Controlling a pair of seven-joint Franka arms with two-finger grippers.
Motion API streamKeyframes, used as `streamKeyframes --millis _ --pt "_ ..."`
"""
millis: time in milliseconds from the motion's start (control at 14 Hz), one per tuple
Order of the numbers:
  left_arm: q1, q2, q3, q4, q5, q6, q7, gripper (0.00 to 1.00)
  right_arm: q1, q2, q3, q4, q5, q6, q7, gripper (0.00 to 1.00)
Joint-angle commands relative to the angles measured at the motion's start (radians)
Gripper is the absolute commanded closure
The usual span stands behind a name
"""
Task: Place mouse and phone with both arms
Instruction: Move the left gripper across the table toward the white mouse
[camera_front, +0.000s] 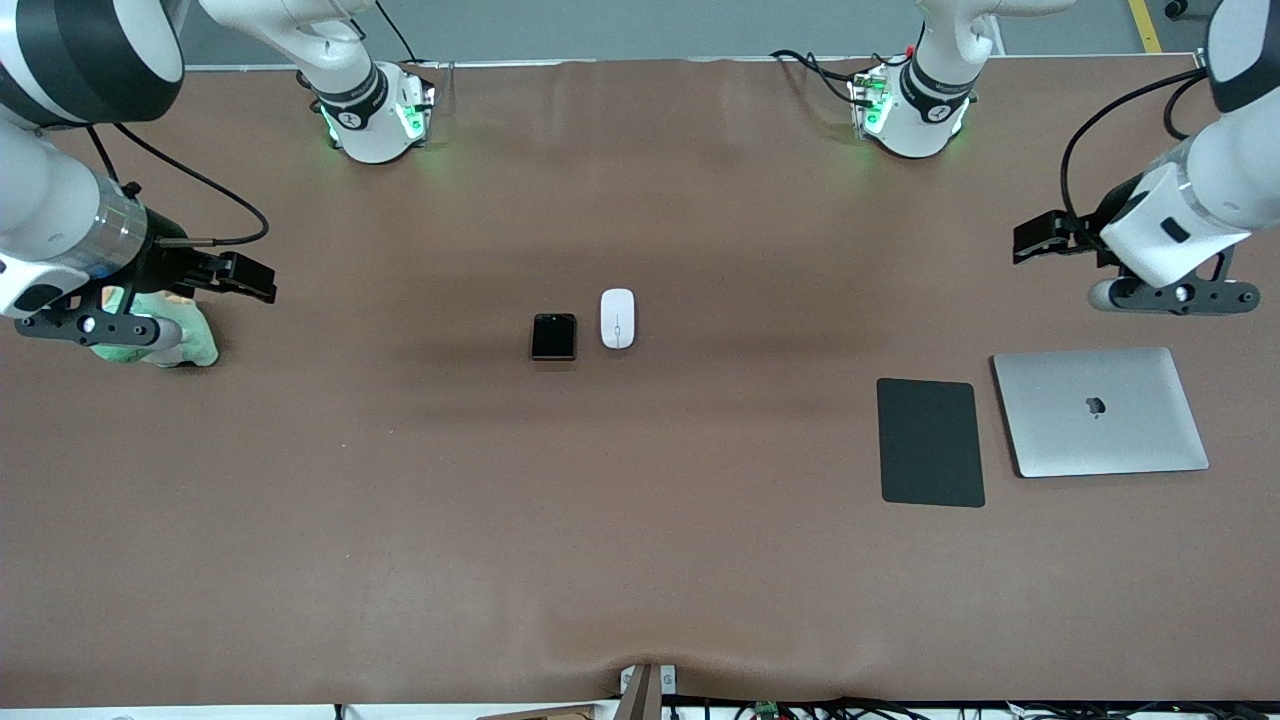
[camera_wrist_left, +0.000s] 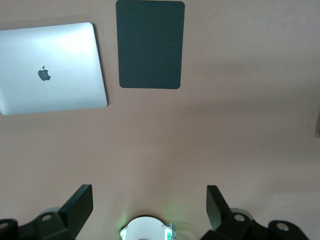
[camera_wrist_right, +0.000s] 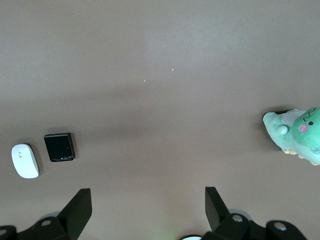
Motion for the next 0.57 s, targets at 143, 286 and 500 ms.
streamKeyframes --millis 143,286,500 --pt "-0.002 -0.015 -0.067 -0.084 -0.016 0.119 -0.154 0.00 0.017 0.010 -0.014 0.025 0.015 -0.018 0.015 0.00" --pt "-0.002 -0.021 -0.107 -0.131 -0.016 0.181 -0.223 0.00 0.019 0.010 -0.014 0.025 0.015 -0.018 0.017 0.00" --pt "-0.002 -0.021 -0.160 -0.183 -0.016 0.259 -0.324 0.00 0.019 0.010 -0.014 0.025 0.015 -0.018 0.017 0.00"
